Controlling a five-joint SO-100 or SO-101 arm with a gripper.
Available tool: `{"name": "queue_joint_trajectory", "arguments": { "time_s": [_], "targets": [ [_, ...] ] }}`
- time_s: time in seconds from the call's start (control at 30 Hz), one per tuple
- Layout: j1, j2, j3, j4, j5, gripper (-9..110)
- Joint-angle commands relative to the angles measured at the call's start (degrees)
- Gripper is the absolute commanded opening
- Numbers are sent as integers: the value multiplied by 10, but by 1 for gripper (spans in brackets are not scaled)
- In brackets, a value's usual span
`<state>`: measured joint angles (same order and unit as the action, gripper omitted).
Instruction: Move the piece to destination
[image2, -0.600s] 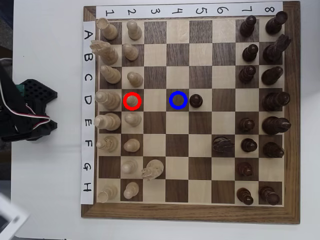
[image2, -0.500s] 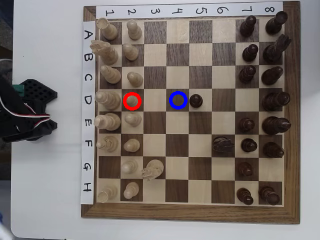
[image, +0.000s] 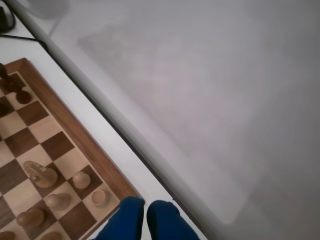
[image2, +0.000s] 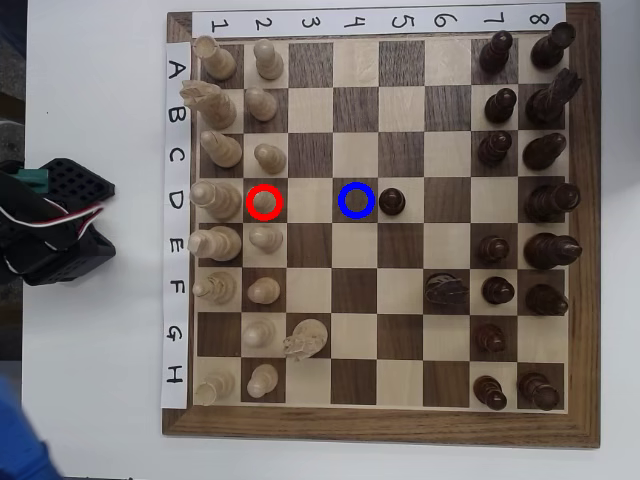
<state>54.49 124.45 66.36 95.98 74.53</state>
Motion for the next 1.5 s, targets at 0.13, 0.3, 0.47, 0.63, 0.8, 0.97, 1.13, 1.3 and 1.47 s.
{"name": "queue_joint_trajectory", "arguments": {
  "time_s": [0.13, 0.3, 0.47, 0.63, 0.8, 0.97, 1.13, 1.3, 1.47],
  "targets": [
    [-236, -21, -79, 9, 103, 0],
    [-316, -17, -26, 7, 194, 0],
    [-393, -23, 23, 3, 291, 0],
    [-445, -21, 105, -24, 342, 1],
    [-479, -54, 165, -64, 362, 0],
    [-497, -101, 190, -100, 379, 0],
    [-529, -139, 187, -69, 398, 0],
    [-558, -153, 199, -26, 440, 0],
    [-588, -141, 213, 8, 456, 0]
  ]
}}
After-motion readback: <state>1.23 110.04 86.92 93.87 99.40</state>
